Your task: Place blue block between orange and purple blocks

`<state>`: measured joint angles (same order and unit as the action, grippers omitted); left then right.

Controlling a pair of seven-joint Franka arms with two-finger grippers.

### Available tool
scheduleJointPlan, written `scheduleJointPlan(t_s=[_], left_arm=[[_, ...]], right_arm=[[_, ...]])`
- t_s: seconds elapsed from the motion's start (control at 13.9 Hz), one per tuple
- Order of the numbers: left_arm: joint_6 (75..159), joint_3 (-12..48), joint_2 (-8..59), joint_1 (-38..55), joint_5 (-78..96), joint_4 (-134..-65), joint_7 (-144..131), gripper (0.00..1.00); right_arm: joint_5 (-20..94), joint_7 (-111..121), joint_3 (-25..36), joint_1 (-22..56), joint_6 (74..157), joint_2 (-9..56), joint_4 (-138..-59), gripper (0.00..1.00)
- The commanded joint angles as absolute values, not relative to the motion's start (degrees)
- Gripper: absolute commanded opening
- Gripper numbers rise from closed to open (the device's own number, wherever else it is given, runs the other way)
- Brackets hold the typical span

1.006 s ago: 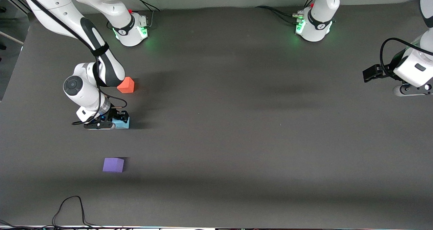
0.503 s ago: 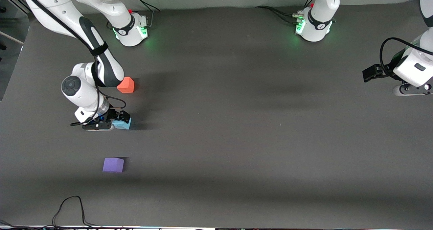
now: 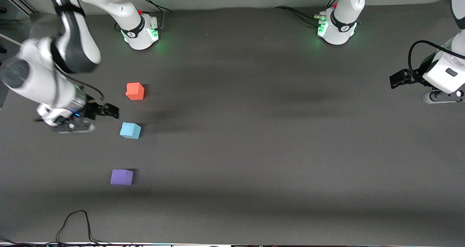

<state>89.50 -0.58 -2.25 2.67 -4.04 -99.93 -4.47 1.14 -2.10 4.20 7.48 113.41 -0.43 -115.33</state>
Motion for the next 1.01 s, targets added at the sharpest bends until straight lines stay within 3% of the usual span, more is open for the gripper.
scheduleJointPlan(t_s=[0.0,0.36,0.93], left_arm=[[87.8,-0.5,-1.6,2.8,-4.7,-98.3,-4.2,1.0],[87.8,-0.5,-1.4,2.8,-4.7,-98.2,-4.3,1.0],[85.3,-0.7,0.6,2.6,-4.7,-93.9,-4.1,1.0]], right_arm=[[2.6,-0.3,4.7,8.0,107.7,-7.3,-114.9,1.0],[1.9,0.6,4.5,8.4,100.9,-16.6,-113.4,1.0],[2.0,-0.4,4.4,8.5,99.8,-17.8,-114.0,1.0]])
